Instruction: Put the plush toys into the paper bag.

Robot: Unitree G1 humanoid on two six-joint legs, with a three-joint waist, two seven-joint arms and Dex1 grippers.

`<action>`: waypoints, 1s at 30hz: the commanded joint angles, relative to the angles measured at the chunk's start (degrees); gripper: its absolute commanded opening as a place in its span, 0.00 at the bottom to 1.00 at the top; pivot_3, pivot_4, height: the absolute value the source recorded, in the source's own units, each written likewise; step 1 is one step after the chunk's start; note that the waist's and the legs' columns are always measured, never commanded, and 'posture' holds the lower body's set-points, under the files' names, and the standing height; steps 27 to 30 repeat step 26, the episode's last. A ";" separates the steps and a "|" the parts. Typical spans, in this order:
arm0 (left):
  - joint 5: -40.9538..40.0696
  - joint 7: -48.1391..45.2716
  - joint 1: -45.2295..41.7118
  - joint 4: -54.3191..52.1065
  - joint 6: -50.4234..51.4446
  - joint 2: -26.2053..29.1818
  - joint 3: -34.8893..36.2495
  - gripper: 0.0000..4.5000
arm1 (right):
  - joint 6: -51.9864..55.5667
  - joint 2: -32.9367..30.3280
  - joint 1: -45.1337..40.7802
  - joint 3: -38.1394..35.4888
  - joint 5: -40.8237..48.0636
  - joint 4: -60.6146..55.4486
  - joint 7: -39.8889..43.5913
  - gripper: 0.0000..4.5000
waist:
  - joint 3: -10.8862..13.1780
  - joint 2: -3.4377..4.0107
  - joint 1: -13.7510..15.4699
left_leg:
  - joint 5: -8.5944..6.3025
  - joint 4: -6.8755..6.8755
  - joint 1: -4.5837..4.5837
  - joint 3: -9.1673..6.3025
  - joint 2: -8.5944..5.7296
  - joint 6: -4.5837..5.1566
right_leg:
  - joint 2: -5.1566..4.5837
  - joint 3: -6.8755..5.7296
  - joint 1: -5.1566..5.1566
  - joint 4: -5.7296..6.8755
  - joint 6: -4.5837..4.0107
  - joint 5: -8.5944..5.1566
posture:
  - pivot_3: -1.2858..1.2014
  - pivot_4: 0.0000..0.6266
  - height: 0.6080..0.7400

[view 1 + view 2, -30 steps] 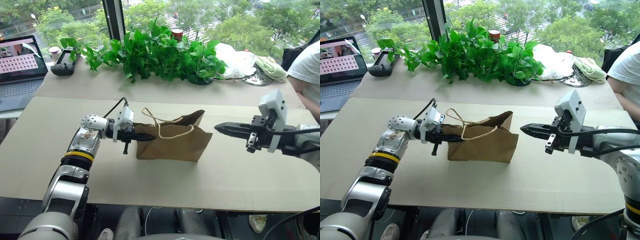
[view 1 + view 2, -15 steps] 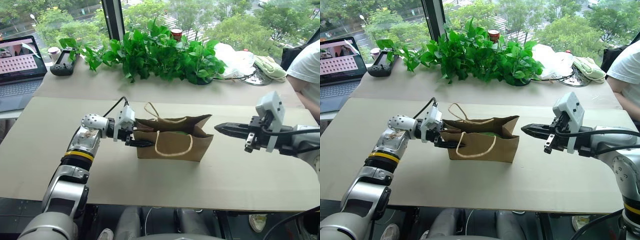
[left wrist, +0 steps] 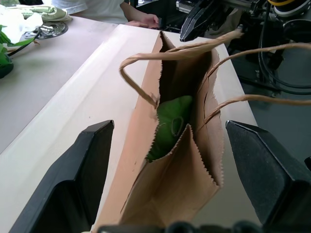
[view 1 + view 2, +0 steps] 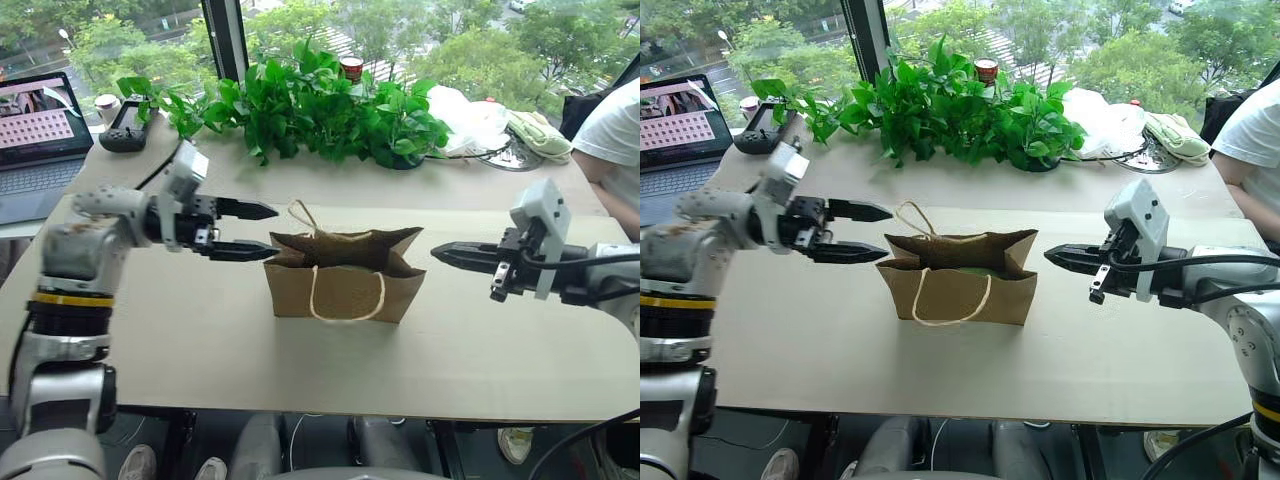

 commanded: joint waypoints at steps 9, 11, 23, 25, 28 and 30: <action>-1.61 -4.82 -5.77 5.60 0.58 7.12 2.52 0.88 | -1.93 -1.49 -3.29 -0.63 1.57 -0.47 2.97 0.00 | 0.03 0.01 0.49 | 0.00 0.02 0.00 0.31 -0.01 0.00 | -0.01 -0.02 0.02 -0.01 -0.04 -0.03 | 0.52 0.24 1.00; -1.88 -4.72 -5.81 5.06 0.63 6.92 2.43 0.88 | -2.10 -1.48 -3.27 -0.34 1.17 -0.12 3.17 0.00 | 0.03 0.02 0.43 | 0.00 0.01 -0.01 0.32 -0.01 0.00 | -0.01 -0.02 0.01 -0.02 -0.04 -0.03 | 0.52 0.24 1.00; -2.52 -4.83 -4.61 3.64 0.29 6.63 2.85 0.88 | -2.13 -1.32 -3.01 -0.24 1.19 -0.47 3.14 0.00 | 0.03 0.02 0.21 | 0.00 0.00 -0.02 0.32 -0.01 0.01 | 0.00 -0.02 -0.03 0.07 -0.08 -0.08 | 0.52 0.24 1.00; -2.67 -4.93 -4.67 3.84 0.31 6.54 2.92 0.88 | -2.16 -1.21 -2.99 -0.13 1.16 -0.44 3.10 0.00 | 0.04 0.02 0.23 | 0.00 0.01 -0.02 0.32 -0.01 0.01 | 0.00 -0.02 -0.02 0.07 -0.08 -0.08 | 0.52 0.24 1.00; -2.67 -4.94 -4.74 3.95 0.23 6.50 2.94 0.88 | -2.16 -1.17 -2.96 -0.10 1.17 -0.44 3.08 0.00 | 0.04 0.02 0.23 | 0.00 0.01 -0.03 0.32 -0.01 0.01 | 0.00 -0.02 -0.03 0.07 -0.08 -0.08 | 0.52 0.24 1.00; -2.67 -4.94 -4.74 3.95 0.23 6.50 2.94 0.88 | -2.16 -1.17 -2.96 -0.10 1.17 -0.44 3.08 0.00 | 0.04 0.02 0.23 | 0.00 0.01 -0.03 0.32 -0.01 0.01 | 0.00 -0.02 -0.03 0.07 -0.08 -0.08 | 0.52 0.24 1.00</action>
